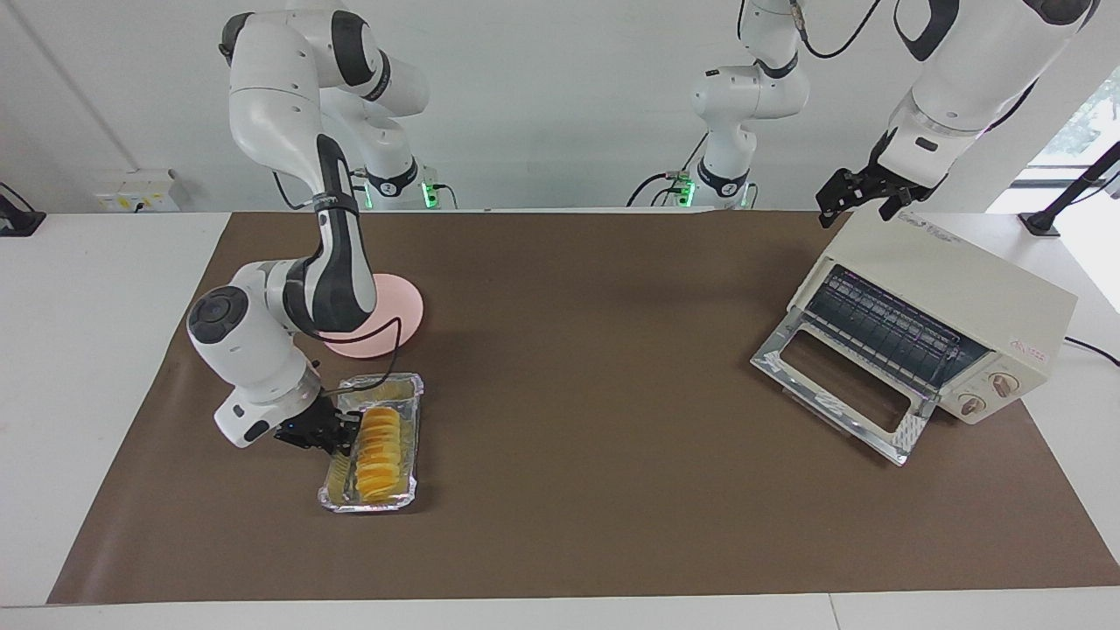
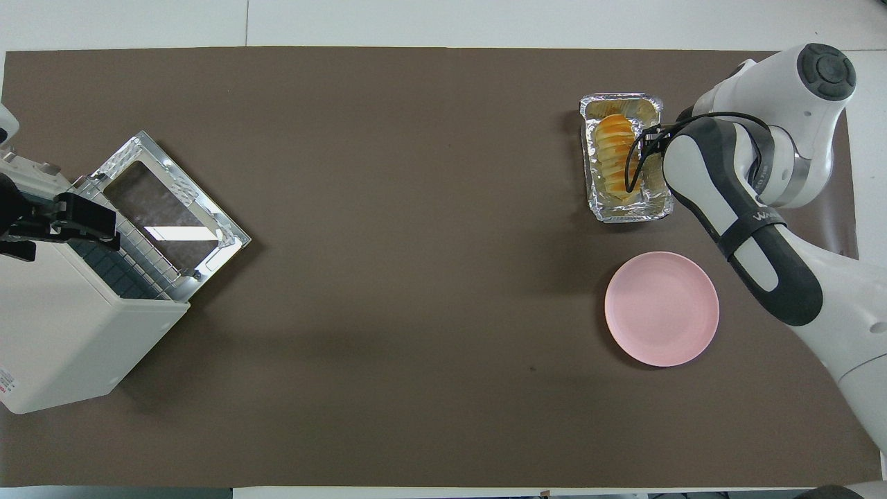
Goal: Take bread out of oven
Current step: 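Grasp the bread slices in the tray with the right gripper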
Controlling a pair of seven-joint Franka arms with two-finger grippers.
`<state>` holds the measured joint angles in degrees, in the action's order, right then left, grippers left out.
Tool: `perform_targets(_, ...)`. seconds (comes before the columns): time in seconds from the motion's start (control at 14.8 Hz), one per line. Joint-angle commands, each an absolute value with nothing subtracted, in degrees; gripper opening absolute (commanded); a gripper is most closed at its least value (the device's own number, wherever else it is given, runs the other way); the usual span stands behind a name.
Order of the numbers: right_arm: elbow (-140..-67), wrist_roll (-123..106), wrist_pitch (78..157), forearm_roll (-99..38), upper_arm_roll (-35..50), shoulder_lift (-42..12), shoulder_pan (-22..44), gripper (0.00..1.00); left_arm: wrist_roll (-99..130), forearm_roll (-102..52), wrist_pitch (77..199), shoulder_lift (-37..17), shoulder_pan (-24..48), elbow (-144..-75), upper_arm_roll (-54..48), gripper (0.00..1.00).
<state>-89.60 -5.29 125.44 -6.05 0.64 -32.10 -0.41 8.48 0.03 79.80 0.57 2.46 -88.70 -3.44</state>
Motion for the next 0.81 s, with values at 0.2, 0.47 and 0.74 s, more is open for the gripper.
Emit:
perform_targets(0.2,-82.4,-4.7,115.0,-2.8,0.9,-32.1,1.0,1.00,8.3,-1.1,80.9,2.4,2.0,-90.9,-3.3,1.00)
perform_targets(0.47,-82.8,0.5,116.4,1.5,0.9,-32.3,3.8,1.00,8.3,-1.1,80.9,2.4,2.0,-90.9,-3.3,1.00)
perform_targets(0.74,-84.1,3.1,119.9,2.9,0.8,-33.5,4.6,1.00,8.3,-1.1,80.9,2.4,2.0,-90.9,-3.3,1.00)
